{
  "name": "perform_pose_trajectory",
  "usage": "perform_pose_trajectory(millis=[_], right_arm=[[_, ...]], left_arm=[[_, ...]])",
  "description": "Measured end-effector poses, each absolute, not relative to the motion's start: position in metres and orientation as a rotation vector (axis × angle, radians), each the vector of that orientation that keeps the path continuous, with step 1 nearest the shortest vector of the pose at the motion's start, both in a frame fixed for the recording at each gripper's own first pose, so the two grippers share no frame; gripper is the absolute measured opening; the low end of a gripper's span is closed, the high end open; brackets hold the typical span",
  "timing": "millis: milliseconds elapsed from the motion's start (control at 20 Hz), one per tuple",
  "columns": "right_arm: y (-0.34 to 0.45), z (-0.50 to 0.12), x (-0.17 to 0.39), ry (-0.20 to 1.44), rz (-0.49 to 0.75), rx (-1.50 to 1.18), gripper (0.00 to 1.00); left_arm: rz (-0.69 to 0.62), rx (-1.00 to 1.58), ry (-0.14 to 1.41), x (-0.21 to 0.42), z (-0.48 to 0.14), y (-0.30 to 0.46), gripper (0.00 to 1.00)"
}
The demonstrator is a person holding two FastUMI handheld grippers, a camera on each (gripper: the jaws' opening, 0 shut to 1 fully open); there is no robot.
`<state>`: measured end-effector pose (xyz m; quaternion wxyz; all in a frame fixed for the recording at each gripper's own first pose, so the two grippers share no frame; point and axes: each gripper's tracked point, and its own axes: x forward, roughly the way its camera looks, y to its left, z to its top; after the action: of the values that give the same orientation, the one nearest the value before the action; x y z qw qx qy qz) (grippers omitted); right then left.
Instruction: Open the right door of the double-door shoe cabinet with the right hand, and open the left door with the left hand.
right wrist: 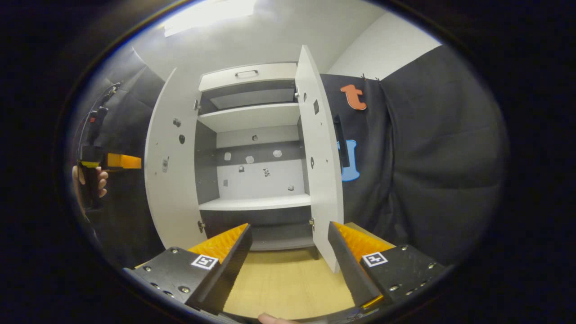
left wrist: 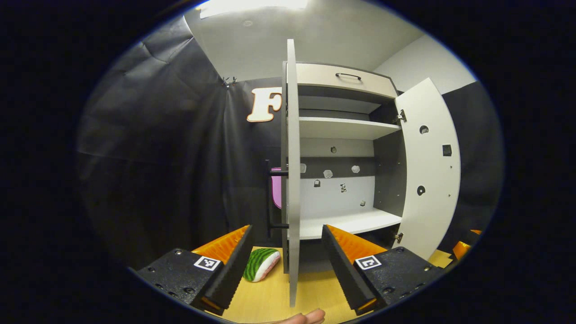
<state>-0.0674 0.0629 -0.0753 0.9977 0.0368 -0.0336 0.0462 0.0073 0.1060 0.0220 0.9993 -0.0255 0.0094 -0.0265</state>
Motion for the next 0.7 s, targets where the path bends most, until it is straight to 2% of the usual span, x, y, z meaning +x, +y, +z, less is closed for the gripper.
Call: perform_pose_trajectory(millis=[50,200,250,300,350,450,500,700], right_arm=[[0.065,-0.073,-0.066,-0.072,0.096,0.071,1.0],[0.066,-0.065,-0.068,-0.086,0.093,0.062,1.0],[0.067,-0.064,-0.069,-0.089,0.096,0.062,0.97],[0.067,-0.061,-0.071,-0.092,0.096,0.062,1.0],[0.069,-0.058,-0.072,-0.096,0.099,0.061,1.0],[0.074,-0.052,-0.074,-0.105,0.102,0.053,0.98],[0.076,-0.05,-0.075,-0.11,0.103,0.047,1.0],[0.091,-0.046,-0.081,-0.121,0.139,0.034,0.98]], left_arm=[[-0.055,-0.037,0.011,0.008,0.02,0.1,0.98],[-0.066,-0.017,0.03,-0.003,0.003,0.078,0.94],[-0.072,-0.019,0.03,-0.006,-0.001,0.071,0.97],[-0.068,-0.018,0.028,-0.009,-0.004,0.065,0.97],[-0.06,-0.017,0.029,-0.013,-0.008,0.061,0.95],[-0.038,-0.01,0.041,-0.023,-0.017,0.054,0.97],[-0.037,-0.013,0.037,-0.029,-0.019,0.049,0.97],[-0.062,-0.074,0.038,-0.045,-0.028,0.026,0.96]])
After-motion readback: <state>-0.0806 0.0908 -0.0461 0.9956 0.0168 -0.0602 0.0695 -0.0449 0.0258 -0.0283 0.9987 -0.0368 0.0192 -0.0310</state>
